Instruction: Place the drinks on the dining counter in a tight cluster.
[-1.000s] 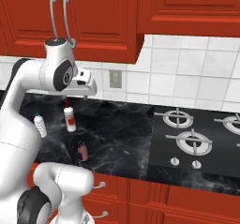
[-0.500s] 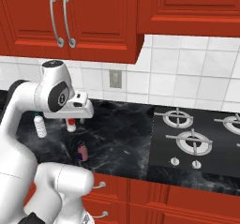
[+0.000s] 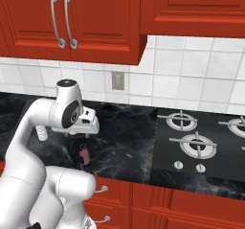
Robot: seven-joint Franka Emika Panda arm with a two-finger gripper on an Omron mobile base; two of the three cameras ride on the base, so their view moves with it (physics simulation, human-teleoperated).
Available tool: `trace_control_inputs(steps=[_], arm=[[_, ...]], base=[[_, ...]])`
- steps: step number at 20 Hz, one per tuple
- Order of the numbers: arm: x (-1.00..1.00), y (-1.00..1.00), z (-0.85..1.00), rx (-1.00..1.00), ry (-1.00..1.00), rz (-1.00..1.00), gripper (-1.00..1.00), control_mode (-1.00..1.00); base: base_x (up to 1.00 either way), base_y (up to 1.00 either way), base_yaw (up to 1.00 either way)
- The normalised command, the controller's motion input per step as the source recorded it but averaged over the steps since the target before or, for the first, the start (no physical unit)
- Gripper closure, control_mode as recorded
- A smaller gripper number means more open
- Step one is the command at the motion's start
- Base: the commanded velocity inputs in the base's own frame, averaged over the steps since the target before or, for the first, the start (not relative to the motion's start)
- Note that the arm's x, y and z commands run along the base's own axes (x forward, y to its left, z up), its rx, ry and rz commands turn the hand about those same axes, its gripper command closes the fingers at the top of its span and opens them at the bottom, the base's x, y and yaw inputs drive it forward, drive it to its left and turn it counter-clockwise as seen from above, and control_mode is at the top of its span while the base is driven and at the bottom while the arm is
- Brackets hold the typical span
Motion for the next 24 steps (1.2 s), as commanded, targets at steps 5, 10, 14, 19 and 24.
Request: trace_control_inputs(steps=[5, 10, 14, 19, 24], arm=[[0.26, 0.00, -0.46, 0.14, 0.02, 0.00, -1.00, -1.00], [0.32, -0.01, -0.05, 0.02, 0.09, 0.00, -1.00, -1.00], [0.13, 0.00, -0.03, -0.11, 0.14, 0.00, -1.00, -1.00], [0.04, 0.00, -0.09, -0.12, 0.10, 0.00, -1.00, -1.00], [0.00, 0.00, -0.32, 0.00, 0.00, 0.00, -1.00, -1.00]], base=[[0.00, 0.00, 0.00], [0.00, 0.00, 0.00], [0.00, 0.00, 0.00], [0.00, 0.00, 0.00], [0.00, 0.00, 0.00]])
